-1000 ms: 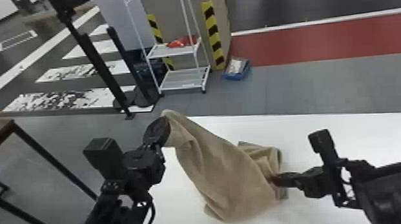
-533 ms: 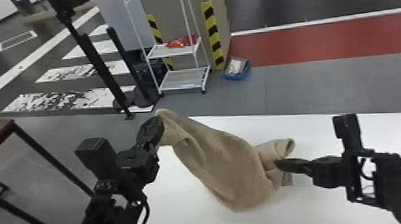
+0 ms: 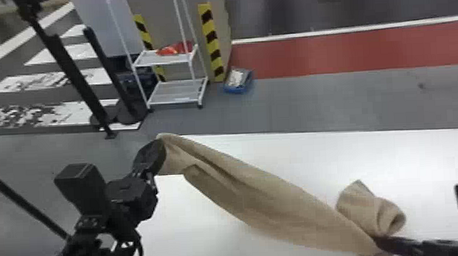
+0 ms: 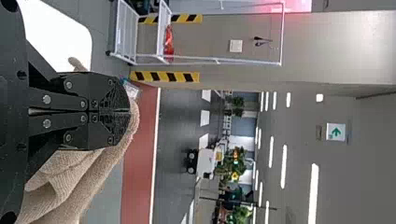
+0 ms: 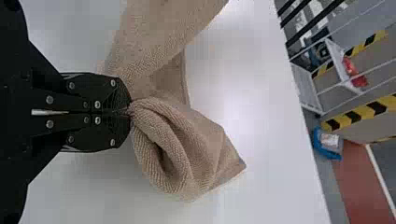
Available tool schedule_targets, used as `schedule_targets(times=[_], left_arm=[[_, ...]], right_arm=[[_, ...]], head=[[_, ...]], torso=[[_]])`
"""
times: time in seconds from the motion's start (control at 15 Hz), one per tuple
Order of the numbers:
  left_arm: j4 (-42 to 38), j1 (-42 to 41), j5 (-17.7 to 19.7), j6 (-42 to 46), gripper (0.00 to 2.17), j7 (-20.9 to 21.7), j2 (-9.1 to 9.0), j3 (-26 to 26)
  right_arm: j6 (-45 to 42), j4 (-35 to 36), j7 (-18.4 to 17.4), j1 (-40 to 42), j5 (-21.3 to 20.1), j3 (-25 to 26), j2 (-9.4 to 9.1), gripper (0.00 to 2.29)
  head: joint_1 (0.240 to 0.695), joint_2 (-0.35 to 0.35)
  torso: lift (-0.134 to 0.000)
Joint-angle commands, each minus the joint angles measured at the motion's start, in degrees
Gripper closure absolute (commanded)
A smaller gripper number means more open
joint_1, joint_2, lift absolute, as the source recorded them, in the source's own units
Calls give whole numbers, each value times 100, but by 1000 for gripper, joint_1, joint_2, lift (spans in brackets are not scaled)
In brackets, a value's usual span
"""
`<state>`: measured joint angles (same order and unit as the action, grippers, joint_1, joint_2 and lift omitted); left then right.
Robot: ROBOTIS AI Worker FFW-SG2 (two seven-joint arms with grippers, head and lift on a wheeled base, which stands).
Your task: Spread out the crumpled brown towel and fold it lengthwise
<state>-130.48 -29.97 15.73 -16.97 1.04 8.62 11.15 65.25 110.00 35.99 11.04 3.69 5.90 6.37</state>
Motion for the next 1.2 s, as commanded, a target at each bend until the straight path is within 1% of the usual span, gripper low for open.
schedule_targets(times=[0.0,0.07,0.13,0.2,0.27,0.4,0.53,0.6,0.67,0.8,1.0,1.07,1.13], left_arm=[[23,53,-105,-5,1889,1,8,-183],[23,62,-158,-5,1889,36,-1,-245],[23,71,-167,-5,1889,72,8,-297],[5,71,-228,-5,1889,63,-1,-359],[-12,62,-272,13,1889,63,-10,-394],[-21,36,-281,13,1889,63,-1,-403],[-12,27,-281,13,1889,54,-1,-385],[-3,27,-281,13,1889,54,-1,-377],[-3,27,-281,13,1889,54,-1,-377],[-21,9,-290,13,1889,54,-1,-377],[-47,-8,-290,13,1889,45,-1,-385],[-47,-8,-290,13,1889,45,-1,-394],[-47,-8,-298,13,1889,36,-1,-403]], right_arm=[[98,487,-136,724,-79,95,-101,1652],[309,663,-374,909,-88,34,-110,1639],[502,830,-497,1102,-106,-37,-110,1639],[907,962,-497,1216,-202,-89,-119,1612],[1487,1103,-505,1313,-290,-107,-127,1322],[1785,1393,-804,1585,-519,-98,-136,775],[2207,1524,-989,1673,-616,34,-136,134],[2483,1595,-1050,1691,-598,139,-145,49],[2483,1691,-1068,1761,-580,245,-171,46],[2483,1964,-1068,1831,-545,420,-286,46],[2483,2263,-1068,1761,-413,605,-303,56],[2383,2245,-1068,1629,-334,675,-303,60],[2032,2113,-1059,1471,-273,719,-303,90]], head=[[695,183],[695,159],[695,152],[695,143],[695,138],[695,138],[695,118],[695,105],[695,94],[695,66],[695,54],[695,45],[695,41]], torso=[[0],[0],[0],[0],[0],[0],[0],[0],[0],[0],[0],[0],[0]])
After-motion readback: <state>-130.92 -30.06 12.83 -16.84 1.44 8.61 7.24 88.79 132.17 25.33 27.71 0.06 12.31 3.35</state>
